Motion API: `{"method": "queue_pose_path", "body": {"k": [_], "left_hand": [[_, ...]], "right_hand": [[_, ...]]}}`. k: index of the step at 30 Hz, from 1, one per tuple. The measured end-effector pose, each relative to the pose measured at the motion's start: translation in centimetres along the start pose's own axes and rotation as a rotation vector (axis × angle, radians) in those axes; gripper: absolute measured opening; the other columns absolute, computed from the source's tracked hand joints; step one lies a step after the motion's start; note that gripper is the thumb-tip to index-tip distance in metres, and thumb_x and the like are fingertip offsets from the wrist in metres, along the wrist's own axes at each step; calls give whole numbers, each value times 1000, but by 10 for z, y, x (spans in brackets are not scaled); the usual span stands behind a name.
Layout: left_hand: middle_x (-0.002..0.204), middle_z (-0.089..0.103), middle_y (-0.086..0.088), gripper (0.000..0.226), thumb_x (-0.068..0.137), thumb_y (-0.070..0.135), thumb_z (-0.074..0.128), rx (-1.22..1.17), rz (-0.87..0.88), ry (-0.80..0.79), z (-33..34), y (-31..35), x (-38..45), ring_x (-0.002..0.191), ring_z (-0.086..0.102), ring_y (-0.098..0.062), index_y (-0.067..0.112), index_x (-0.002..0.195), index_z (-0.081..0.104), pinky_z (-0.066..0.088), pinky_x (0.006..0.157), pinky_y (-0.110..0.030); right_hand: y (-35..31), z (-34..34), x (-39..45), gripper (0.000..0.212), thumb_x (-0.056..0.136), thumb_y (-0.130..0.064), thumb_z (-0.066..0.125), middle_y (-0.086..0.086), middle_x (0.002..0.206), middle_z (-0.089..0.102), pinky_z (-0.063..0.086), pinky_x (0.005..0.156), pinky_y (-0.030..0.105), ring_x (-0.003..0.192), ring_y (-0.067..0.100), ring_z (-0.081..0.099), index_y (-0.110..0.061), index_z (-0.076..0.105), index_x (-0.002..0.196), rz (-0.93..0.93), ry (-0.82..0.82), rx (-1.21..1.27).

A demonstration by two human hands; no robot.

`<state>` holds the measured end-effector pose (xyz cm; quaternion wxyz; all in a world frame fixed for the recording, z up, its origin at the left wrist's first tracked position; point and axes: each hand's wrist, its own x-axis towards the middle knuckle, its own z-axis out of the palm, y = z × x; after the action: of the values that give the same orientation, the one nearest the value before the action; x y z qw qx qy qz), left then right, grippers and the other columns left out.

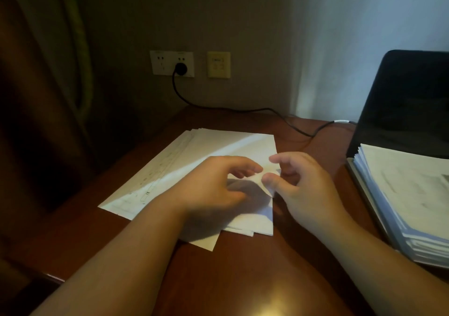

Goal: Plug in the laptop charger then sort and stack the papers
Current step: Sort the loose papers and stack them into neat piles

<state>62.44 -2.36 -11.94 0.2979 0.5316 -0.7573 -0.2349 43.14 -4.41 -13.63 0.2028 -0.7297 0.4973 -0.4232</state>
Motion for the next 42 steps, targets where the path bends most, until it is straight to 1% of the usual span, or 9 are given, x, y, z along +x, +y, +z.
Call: {"method": "queue_pose_path", "body": {"k": [4, 6, 10, 14, 17, 25, 29, 35, 42], "left_hand": [[133, 55, 19, 37, 96, 14, 62, -36, -69, 209, -1, -5, 3, 110, 54, -2, 42, 121, 63, 56, 82, -19], [143, 48, 16, 36, 96, 17, 63, -101, -89, 266, -4, -8, 5, 111, 56, -6, 40, 124, 63, 61, 81, -30], [152, 37, 17, 35, 95, 20, 65, -155, -116, 277, -4, -6, 6, 113, 60, -15, 44, 120, 64, 62, 78, -32], [139, 51, 16, 33, 95, 20, 64, -164, -108, 267, -3, -8, 5, 112, 60, -15, 44, 117, 65, 63, 77, -33], [110, 59, 23, 31, 96, 22, 63, -137, -104, 202, -2, -7, 2, 99, 59, -6, 48, 114, 61, 59, 72, -24], [110, 62, 25, 26, 96, 23, 64, -146, -92, 137, -4, -7, 2, 99, 62, -6, 45, 109, 66, 57, 69, -19], [136, 57, 17, 28, 94, 19, 67, -152, -75, 152, -1, -8, 3, 117, 58, -9, 39, 113, 70, 60, 86, -30], [137, 54, 17, 29, 93, 18, 68, -90, -4, 116, -3, -2, 1, 117, 57, -6, 45, 104, 64, 51, 88, -14], [127, 58, 22, 20, 86, 40, 73, -207, 51, 53, -6, 1, -2, 118, 55, -2, 46, 104, 69, 51, 94, -24]], "right_hand": [[-2, -2, -3, 50, 81, -44, 74, -20, 134, 45, 46, 66, 11, 96, -2, 55, -48, 49, 125, 55, -39, -17], [-4, -5, -5, 73, 76, -50, 76, -22, 156, 19, 48, 66, 11, 95, -1, 57, -49, 41, 140, 86, -103, -81], [-10, -11, -10, 99, 70, -52, 80, -27, 158, -19, 49, 68, 9, 102, -4, 55, -58, 18, 147, 74, -282, -196], [-11, -15, -12, 91, 74, -57, 76, -35, 155, 8, 36, 107, 31, 140, 1, 21, -53, 24, 148, -24, -468, -328], [-15, -18, -12, 71, 79, -59, 70, -29, 156, 19, 29, 113, 40, 142, 6, 11, -50, 39, 143, 14, -551, -418], [-8, -5, -6, 46, 81, -56, 68, -25, 128, 52, 40, 90, 29, 116, 5, 35, -37, 65, 123, -35, -444, -380], [-3, 5, -7, 30, 83, -50, 70, -22, 118, 52, 46, 90, 29, 111, 5, 42, -35, 72, 109, -35, -331, -300], [-4, 4, -6, 6, 79, -35, 79, -20, 102, 49, 42, 67, 12, 90, 1, 50, -32, 74, 80, -35, -207, -117], [-5, -2, -2, 7, 84, -29, 75, -15, 95, 54, 43, 65, 6, 84, 0, 53, -32, 71, 88, 7, -96, 23]]}}
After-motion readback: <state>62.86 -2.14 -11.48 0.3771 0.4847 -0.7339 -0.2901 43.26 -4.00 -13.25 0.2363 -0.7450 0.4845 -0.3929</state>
